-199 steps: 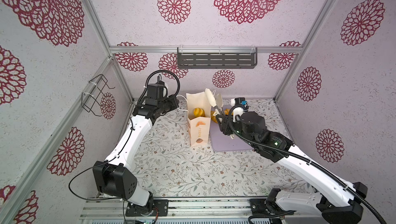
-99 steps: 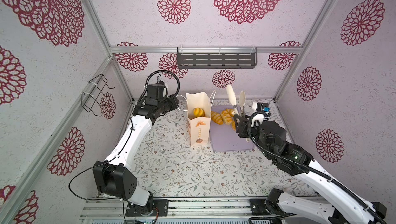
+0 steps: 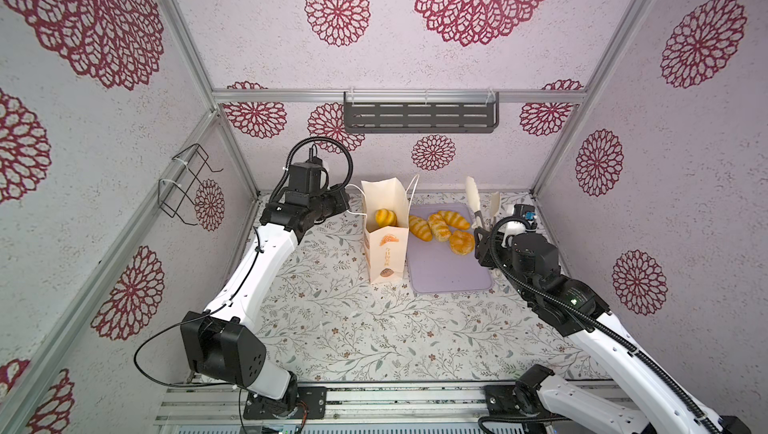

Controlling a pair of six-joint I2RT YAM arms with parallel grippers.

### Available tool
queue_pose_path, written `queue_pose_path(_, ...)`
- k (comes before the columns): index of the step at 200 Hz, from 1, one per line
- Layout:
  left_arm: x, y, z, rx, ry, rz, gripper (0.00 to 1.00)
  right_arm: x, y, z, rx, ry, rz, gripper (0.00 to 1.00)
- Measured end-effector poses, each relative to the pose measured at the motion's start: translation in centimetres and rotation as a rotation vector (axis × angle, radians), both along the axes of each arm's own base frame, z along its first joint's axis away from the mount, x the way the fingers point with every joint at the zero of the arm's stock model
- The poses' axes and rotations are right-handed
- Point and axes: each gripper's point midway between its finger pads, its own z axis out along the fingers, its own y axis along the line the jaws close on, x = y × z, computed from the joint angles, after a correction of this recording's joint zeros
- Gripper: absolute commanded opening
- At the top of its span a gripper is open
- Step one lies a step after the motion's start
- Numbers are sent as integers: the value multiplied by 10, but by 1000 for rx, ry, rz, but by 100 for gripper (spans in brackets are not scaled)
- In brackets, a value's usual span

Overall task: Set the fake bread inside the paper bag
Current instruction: 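Raise the tongs from the bag and move them back over the tray, then lower the open tongs with the right gripper around the round knotted bun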

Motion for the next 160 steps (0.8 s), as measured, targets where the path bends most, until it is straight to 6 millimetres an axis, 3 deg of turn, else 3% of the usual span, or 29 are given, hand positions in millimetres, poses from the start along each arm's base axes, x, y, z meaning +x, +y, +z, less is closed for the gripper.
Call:
queue_pose_path(64,1,1,-1,10,-2,7,0,15,5,-40,-9,142,16,59)
queue_pose_path(160,0,2,-2,18,3,9,0,22,-9,-98,-93,338,-3,64)
